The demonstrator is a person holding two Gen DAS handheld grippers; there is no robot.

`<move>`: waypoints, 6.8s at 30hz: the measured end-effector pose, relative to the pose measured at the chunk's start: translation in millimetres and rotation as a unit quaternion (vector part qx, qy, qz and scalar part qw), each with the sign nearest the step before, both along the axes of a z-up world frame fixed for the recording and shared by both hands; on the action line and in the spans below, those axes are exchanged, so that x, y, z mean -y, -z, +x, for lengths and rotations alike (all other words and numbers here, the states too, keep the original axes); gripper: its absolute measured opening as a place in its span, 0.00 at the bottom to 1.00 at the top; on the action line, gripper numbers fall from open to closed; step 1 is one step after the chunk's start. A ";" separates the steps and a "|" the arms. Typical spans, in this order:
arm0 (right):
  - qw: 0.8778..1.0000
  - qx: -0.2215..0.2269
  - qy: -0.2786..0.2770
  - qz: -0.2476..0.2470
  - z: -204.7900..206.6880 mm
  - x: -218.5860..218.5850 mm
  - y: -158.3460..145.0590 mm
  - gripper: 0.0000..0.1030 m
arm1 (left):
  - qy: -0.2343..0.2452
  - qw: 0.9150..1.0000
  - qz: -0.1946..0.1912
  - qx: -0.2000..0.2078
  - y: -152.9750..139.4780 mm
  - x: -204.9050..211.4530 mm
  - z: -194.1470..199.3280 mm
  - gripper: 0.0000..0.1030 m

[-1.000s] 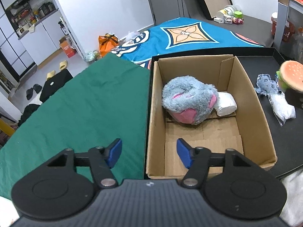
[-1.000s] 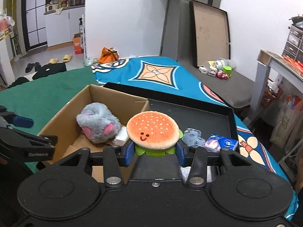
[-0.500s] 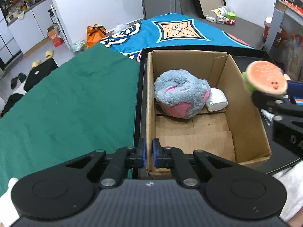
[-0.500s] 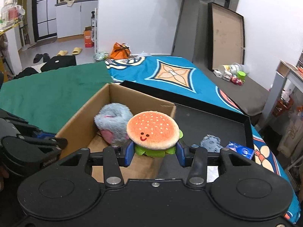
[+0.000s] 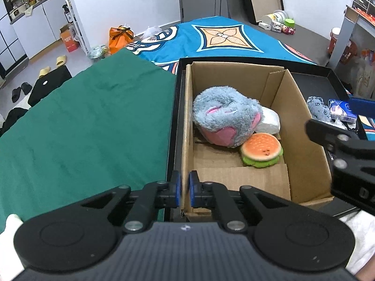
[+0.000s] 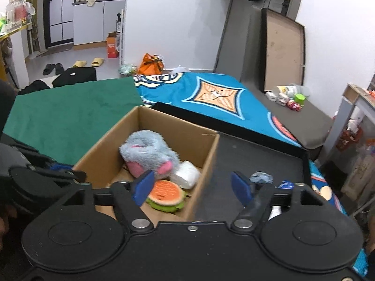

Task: Organize soft objects
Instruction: 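Lower the burger plush into the box and open the right gripper, then move the right gripper back toward the clear plastic bag on the tray, then close the right gripper on the clear bubble-wrap bag, then lift the clear bag with the right gripper and carry it over the box, then lower the clear bag into the box and open the right gripper, then reach the right gripper to the blue Vinda tissue pack and grasp it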

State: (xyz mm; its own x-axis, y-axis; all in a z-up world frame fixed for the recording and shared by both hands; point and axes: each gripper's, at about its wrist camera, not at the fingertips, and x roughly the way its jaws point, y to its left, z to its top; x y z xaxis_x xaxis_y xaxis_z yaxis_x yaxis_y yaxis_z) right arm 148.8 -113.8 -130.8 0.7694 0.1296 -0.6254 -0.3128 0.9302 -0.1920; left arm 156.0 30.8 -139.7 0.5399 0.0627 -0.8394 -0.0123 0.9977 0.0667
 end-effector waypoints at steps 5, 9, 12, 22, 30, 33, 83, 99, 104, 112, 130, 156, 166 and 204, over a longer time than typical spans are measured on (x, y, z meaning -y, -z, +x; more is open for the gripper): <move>1.000 -0.005 0.017 -0.004 -2.4 24.0 4.8 0.76 | 0.000 1.000 0.019 0.005 -1.6 4.4 -2.5 0.10; 1.000 -0.003 0.026 -0.003 -4.3 40.3 4.9 0.76 | -0.002 1.000 0.026 0.007 -3.5 5.4 -3.6 0.12; 1.000 -0.007 0.030 0.005 -4.0 52.1 5.0 0.76 | -0.003 0.999 0.040 0.013 -5.6 7.8 -5.3 0.19; 0.999 -0.013 0.045 0.011 4.1 83.8 13.1 0.86 | 0.011 0.996 0.087 0.035 -10.3 21.5 -8.6 0.67; 0.997 -0.034 0.053 0.054 19.9 113.0 22.7 0.87 | 0.010 0.994 0.108 0.035 -9.4 27.4 -6.1 0.77; 0.995 -0.036 0.058 0.072 25.3 125.3 28.5 0.86 | 0.014 0.992 0.122 0.035 -8.6 32.2 -5.6 0.83; 0.983 -0.078 0.075 0.151 49.1 162.5 90.0 0.24 | 0.014 0.986 0.165 0.021 -9.3 45.7 -2.1 0.95; 0.985 -0.048 0.084 0.143 31.7 159.1 49.8 0.24 | 0.006 0.994 0.109 0.025 -29.2 20.0 -4.9 0.95; 0.986 -0.038 0.076 0.143 25.5 149.2 35.1 0.24 | -0.001 0.995 0.093 0.027 -29.3 14.1 -8.5 0.95; 0.989 -0.030 0.058 0.135 16.0 125.4 19.8 0.24 | 0.002 0.996 0.086 0.040 -26.2 9.6 -14.2 0.93; 0.993 -0.019 0.003 0.115 10.0 60.7 -1.8 0.24 | 0.008 0.998 0.055 0.016 -14.1 1.2 -11.2 0.60; 0.990 -0.044 -0.080 0.104 10.8 -22.5 7.9 0.24 | 0.063 0.998 -0.016 -0.002 -5.9 -4.9 -14.7 0.12; 0.990 -0.070 -0.069 0.102 14.2 -9.1 18.9 0.42 | 0.046 0.999 -0.015 -0.014 -2.2 -7.4 -8.4 0.13; 0.999 -0.010 -0.008 0.039 54.0 137.8 16.8 0.67 | 0.029 0.992 0.126 0.008 -7.5 23.5 -9.8 0.76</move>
State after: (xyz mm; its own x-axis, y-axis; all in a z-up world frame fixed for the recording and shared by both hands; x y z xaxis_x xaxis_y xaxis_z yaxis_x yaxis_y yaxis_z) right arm 202.8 -251.6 -147.6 0.7548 0.1909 -0.6275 -0.3301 0.9373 -0.1120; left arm 146.2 7.3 -132.2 0.5620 0.2374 -0.7923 0.0413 0.9487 0.3136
